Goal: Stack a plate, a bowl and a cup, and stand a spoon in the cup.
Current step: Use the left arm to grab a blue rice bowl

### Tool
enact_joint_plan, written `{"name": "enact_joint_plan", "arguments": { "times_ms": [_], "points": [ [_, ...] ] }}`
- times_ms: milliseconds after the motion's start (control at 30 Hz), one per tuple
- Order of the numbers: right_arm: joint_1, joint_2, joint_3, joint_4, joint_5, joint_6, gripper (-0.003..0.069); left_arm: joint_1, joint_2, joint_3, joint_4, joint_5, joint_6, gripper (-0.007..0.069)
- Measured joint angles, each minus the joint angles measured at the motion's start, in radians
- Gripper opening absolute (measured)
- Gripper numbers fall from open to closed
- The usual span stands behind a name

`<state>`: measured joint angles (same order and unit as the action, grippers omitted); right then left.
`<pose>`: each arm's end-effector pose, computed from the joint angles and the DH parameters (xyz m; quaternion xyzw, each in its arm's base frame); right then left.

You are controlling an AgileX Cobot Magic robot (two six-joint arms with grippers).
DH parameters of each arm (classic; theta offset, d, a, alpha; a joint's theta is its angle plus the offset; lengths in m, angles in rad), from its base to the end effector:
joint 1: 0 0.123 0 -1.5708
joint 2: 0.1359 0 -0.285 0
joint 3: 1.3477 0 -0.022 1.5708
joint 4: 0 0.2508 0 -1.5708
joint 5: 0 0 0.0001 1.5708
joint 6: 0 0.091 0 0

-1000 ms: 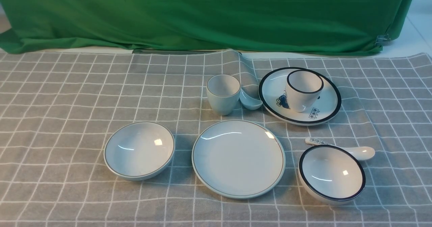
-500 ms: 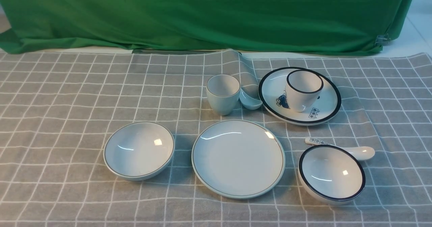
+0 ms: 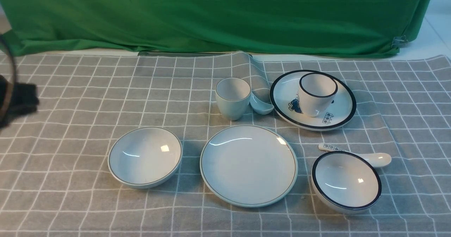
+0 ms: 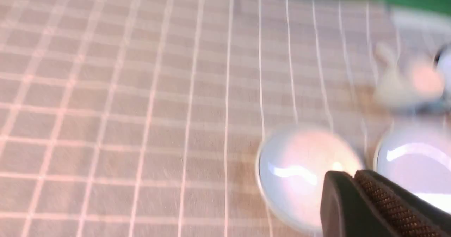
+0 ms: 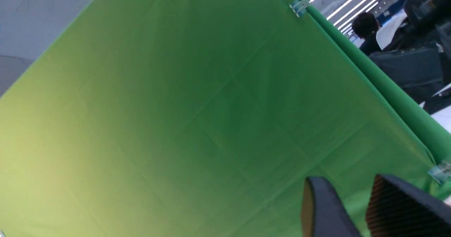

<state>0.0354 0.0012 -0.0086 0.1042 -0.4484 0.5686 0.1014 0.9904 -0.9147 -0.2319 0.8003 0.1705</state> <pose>0.0434 -0.0026 0.2543 0.1706 0.4623 0.2871 0.8214 0.1926 0.0045 0.3423 -0.0111 0.9193 -0.0552 0.3896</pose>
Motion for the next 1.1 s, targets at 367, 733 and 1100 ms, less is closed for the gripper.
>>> {"name": "enact_joint_plan", "arguments": {
  "times_ms": [367, 733, 1100],
  "points": [
    [0.091, 0.393, -0.637, -0.096, 0.877, -0.327, 0.0027, -0.091, 0.338, -0.092, 0.009, 0.148, 0.019, 0.0017],
    [0.336, 0.960, -1.022, -0.104, 1.338, -0.562, 0.0023, -0.123, 0.575, -0.389, 0.040, 0.257, -0.014, 0.0050],
    [0.562, 1.174, -1.023, -0.104, 1.302, -0.569, 0.0025, -0.123, 0.718, -0.419, 0.074, 0.226, -0.015, 0.0488]
  ]
}}
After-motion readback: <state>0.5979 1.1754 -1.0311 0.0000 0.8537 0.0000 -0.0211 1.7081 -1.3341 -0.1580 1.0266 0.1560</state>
